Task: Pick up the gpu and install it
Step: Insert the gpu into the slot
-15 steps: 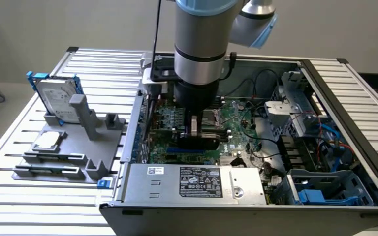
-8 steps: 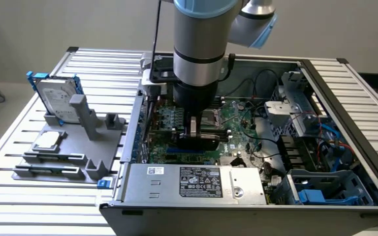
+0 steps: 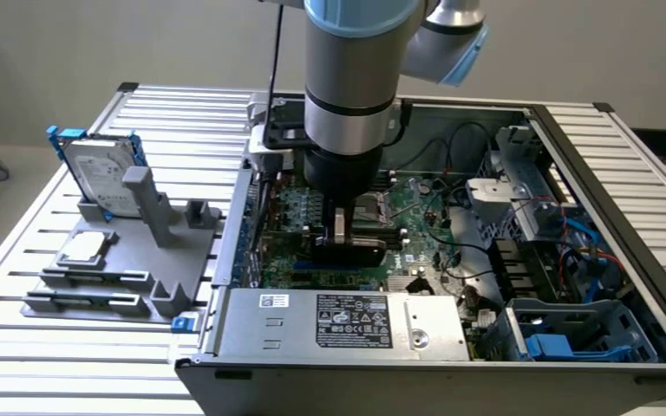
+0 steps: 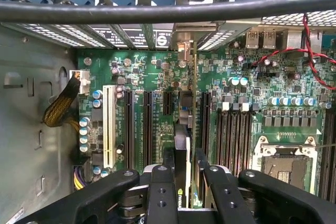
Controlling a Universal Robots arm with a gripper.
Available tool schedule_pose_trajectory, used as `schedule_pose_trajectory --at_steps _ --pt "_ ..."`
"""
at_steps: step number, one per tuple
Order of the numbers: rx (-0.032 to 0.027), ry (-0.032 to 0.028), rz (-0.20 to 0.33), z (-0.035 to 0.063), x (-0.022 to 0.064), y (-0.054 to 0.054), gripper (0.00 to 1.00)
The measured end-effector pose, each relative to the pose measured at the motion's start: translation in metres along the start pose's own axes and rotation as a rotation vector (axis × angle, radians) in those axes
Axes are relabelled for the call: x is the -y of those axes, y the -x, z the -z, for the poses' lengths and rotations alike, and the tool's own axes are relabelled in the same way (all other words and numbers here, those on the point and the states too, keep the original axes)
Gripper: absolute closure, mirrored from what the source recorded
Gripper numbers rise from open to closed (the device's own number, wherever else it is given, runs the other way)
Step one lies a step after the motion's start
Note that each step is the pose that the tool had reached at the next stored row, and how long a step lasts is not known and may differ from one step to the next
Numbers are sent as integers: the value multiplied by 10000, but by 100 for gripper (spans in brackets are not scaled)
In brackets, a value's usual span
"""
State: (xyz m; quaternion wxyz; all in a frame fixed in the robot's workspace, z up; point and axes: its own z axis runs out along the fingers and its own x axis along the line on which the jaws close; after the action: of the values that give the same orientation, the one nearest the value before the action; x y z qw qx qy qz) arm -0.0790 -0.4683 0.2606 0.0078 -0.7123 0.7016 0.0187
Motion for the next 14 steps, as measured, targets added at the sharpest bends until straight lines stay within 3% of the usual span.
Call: schedule_pose_trajectory --at_steps 14 --pt "12 -1 0 -41 0 -1 74"
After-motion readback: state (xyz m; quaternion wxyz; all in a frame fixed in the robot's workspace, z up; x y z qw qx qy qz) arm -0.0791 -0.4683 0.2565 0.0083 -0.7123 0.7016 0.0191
